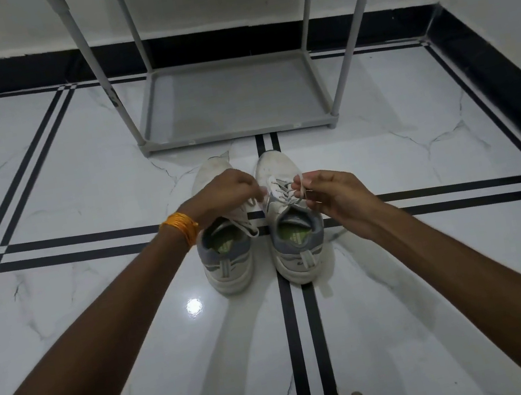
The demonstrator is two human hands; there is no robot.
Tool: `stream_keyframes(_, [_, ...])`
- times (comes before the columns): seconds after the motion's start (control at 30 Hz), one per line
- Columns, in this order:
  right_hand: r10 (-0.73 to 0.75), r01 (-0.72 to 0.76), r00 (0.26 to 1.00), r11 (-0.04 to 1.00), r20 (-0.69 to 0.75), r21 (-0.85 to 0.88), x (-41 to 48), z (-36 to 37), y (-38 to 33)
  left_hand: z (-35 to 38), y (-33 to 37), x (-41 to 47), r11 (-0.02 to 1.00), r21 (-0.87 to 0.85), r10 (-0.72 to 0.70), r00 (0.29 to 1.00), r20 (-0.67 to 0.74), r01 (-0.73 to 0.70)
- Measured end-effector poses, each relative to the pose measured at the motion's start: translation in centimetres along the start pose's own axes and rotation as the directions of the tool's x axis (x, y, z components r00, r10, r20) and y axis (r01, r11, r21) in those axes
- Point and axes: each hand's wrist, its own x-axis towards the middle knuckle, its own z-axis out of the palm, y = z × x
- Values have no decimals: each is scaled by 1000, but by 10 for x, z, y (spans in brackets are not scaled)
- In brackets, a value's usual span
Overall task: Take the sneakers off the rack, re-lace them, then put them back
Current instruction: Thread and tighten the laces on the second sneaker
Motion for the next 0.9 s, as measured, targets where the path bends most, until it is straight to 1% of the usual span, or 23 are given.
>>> stream_keyframes(0.07, [-8,8,1000,1000,-18,-5,3,2,1,5,0,-5,969,-247,23,1000,-1,-23])
stream_keyframes(0.13, [-12,12,1000,1000,-14,-21,5,2,1,17,-1,-10,906,-418,63,998,-29,-70])
stream_keyframes(0.2, [-27,27,1000,999,-4,-44,8,2,1,31,-3,-11,804,-586,78,995,-68,-103])
stream_keyframes(0.27, [-44,44,999,996,2,-78,9,3,0,43,-3,-10,709,-694,75,992,-103,-126])
stream_keyframes(0.33, [-50,49,999,991,-12,-128,10,3,-1,52,-2,-8,688,-705,93,984,-150,-172])
stream_keyframes(0.4, [-49,43,998,984,-31,-171,11,2,-3,58,-1,-5,699,-682,107,974,-198,-215])
stream_keyframes(0.47, [-53,46,998,980,-30,-194,11,1,-4,63,-1,-1,741,-625,115,963,-243,-246])
stream_keyframes(0.53, [-61,51,997,981,-50,-188,10,3,-3,67,-4,3,804,-529,130,947,-292,-273])
stream_keyframes(0.63, [-78,57,990,982,-114,-177,9,5,-1,71,-8,7,837,-477,109,935,-338,-270])
stream_keyframes(0.7, [-77,51,987,982,-142,-180,9,5,1,71,-9,9,832,-495,82,938,-338,-251])
stream_keyframes(0.77, [-77,51,984,986,-160,-160,9,5,2,69,-8,9,827,-511,76,948,-309,-233])
stream_keyframes(0.9, [-71,59,992,992,-102,-111,9,5,1,65,-5,6,814,-535,101,962,-254,-227])
